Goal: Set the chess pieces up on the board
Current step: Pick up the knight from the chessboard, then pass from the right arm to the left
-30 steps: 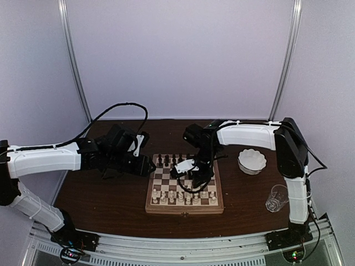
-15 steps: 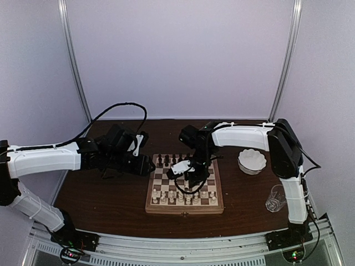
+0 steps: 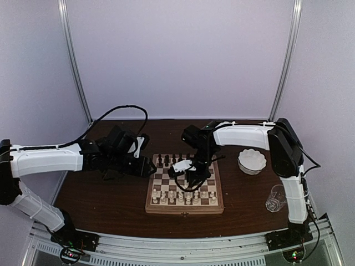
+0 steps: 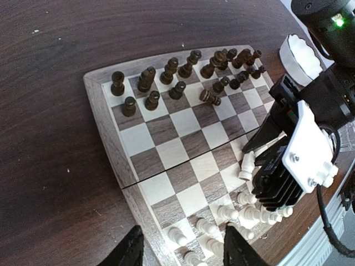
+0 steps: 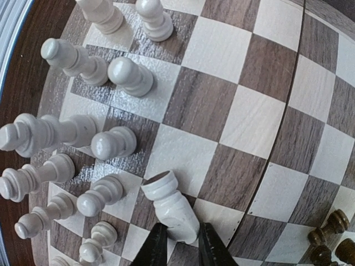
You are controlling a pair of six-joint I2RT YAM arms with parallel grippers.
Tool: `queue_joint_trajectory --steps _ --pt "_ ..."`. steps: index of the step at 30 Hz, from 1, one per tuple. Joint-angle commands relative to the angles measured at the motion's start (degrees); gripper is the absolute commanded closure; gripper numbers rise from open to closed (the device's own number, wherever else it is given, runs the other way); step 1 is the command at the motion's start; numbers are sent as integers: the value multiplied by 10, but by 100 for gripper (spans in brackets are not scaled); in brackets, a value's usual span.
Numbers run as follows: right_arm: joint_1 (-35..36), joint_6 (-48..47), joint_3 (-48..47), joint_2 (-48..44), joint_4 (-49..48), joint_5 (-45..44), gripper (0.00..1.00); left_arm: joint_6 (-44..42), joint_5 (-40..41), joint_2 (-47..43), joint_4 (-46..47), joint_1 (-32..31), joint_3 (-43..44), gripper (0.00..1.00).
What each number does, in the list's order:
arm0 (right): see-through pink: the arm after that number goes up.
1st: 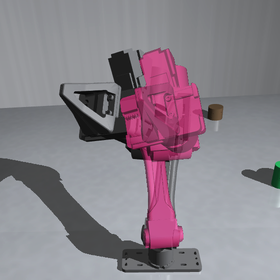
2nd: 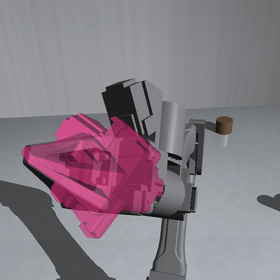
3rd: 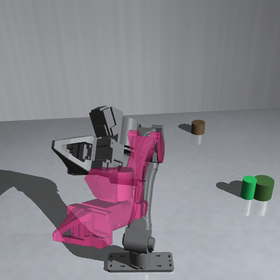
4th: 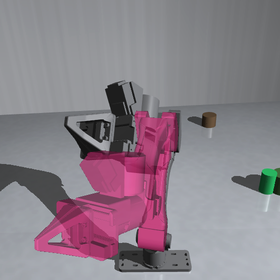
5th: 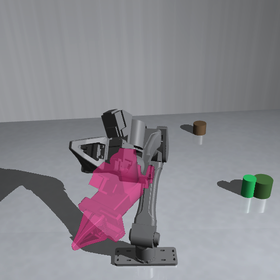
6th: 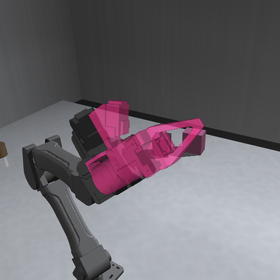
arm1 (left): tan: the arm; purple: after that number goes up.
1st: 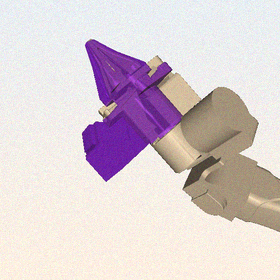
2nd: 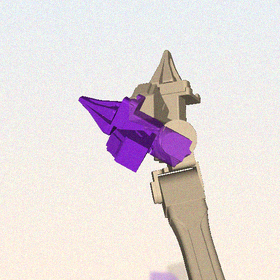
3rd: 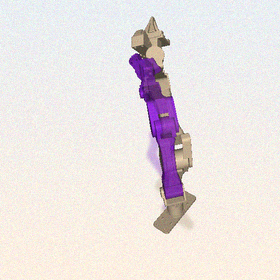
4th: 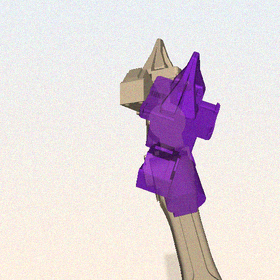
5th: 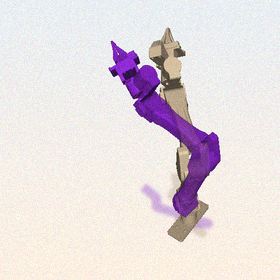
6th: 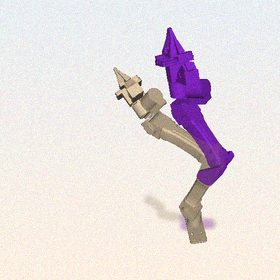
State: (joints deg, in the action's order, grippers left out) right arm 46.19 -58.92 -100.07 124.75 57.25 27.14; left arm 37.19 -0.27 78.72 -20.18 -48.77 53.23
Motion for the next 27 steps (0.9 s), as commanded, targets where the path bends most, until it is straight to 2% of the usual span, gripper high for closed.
queue_joint_trajectory --steps 1,8,16,27 --pt "-13 31 10 -29 10 36 82 -10 -43 23 62 4 -8 50" --pt "-17 52 14 -35 10 52 83 -10 -67 41 78 5 -3 50" --pt "-47 147 -8 -73 6 101 83 1 -131 75 137 6 -1 47" --pt "-56 220 -11 -110 -15 137 83 94 -244 129 313 8 -9 48"
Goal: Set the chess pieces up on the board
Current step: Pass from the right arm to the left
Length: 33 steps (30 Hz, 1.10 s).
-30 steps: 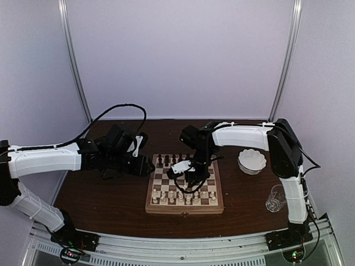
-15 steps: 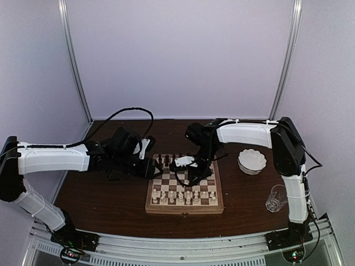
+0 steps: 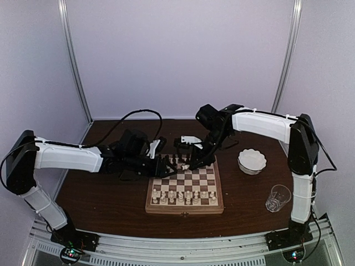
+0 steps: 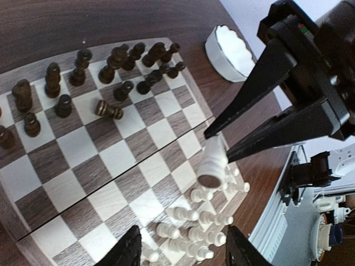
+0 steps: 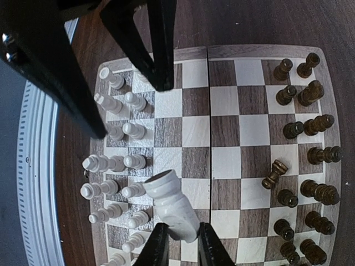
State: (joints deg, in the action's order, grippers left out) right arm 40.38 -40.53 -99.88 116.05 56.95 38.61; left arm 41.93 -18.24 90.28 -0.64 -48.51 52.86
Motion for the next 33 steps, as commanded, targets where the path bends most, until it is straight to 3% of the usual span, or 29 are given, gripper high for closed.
queue_joint_trajectory --steps 1,13,25,33 --pt "2 38 -14 -23 -11 23 83 55 -75 17 135 5 -9 48" --pt "2 49 -13 -39 -12 44 83 108 -102 51 207 4 -15 53" --pt "3 46 -2 -50 -14 46 83 135 -125 71 262 6 -17 76" --pt "6 37 10 -59 -13 39 82 152 -126 69 288 11 -26 76"
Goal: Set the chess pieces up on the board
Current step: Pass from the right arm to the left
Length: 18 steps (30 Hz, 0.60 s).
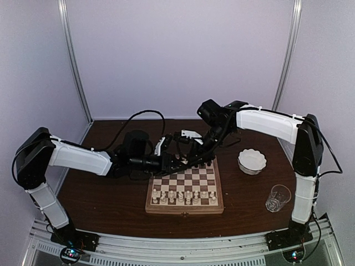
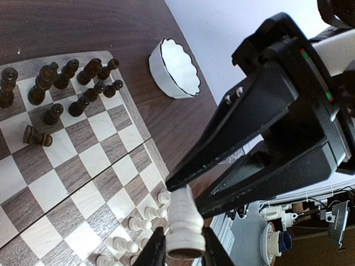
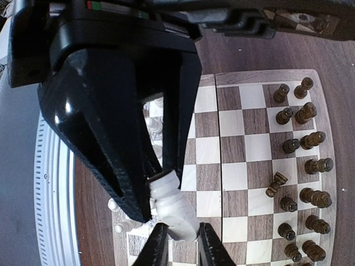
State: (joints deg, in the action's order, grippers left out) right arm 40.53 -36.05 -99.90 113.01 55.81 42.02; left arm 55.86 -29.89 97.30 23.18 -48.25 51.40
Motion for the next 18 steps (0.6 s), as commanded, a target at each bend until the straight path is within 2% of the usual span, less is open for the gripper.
queue_joint_trajectory --steps 1,6,10,16,18 --pt "4 -10 11 -29 -2 4 82 15 -9 -4 54 9 -13 76" --pt "7 -11 14 -32 -3 3 82 19 -14 -3 62 12 -13 80" --pt "12 -13 14 -31 -2 2 82 24 -18 2 68 12 -11 79" --pt "17 -12 14 -37 -1 -2 82 25 -23 1 90 11 -17 90" --pt "12 -1 12 -43 1 4 76 21 -22 -2 95 12 -20 91"
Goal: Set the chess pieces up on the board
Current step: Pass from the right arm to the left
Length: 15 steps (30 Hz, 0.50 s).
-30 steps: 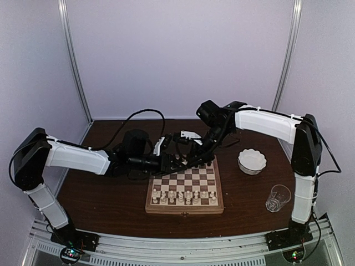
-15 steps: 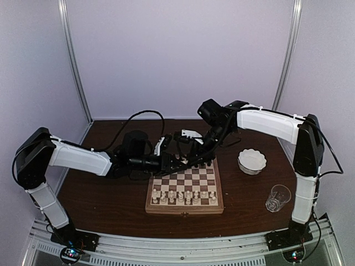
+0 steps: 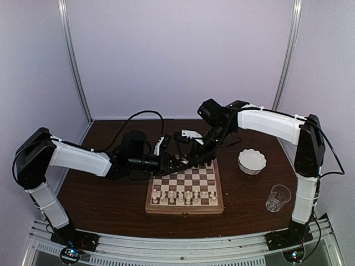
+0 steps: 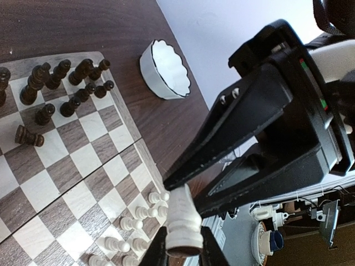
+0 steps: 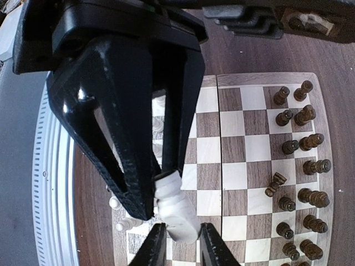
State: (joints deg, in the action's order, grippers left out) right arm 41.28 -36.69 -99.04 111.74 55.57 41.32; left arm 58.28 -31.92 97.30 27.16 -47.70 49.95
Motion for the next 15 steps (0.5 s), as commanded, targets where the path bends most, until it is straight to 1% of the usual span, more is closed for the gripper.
queue_joint_trajectory --steps 1,3,4,7,8,9,10,11,13,14,15 --pt "-1 14 2 -36 4 20 71 -5 -1 -6 57 6 -8 91" --pt "-22 36 0 -50 10 60 63 -16 0 -16 56 6 -10 91" --pt "-37 49 -2 -58 14 93 61 -23 1 -23 56 6 -12 91" --pt "-83 108 -1 -71 19 202 56 -47 6 -47 57 6 -19 91" --pt "-98 148 15 -75 -15 242 56 -55 7 -53 63 6 -22 91" --pt "-108 204 43 -87 -79 295 55 -60 9 -60 69 6 -25 91" --pt "-114 289 89 -100 -165 323 54 -63 10 -65 79 6 -28 91" --pt "-117 372 135 -112 -259 342 53 -64 9 -69 87 6 -29 90" --pt "-116 505 207 -125 -415 363 51 -66 3 -71 98 6 -25 90" --pt "-115 578 236 -124 -477 370 50 -67 -1 -70 103 6 -22 90" --pt "-114 620 248 -120 -520 374 50 -66 -5 -69 112 6 -21 90"
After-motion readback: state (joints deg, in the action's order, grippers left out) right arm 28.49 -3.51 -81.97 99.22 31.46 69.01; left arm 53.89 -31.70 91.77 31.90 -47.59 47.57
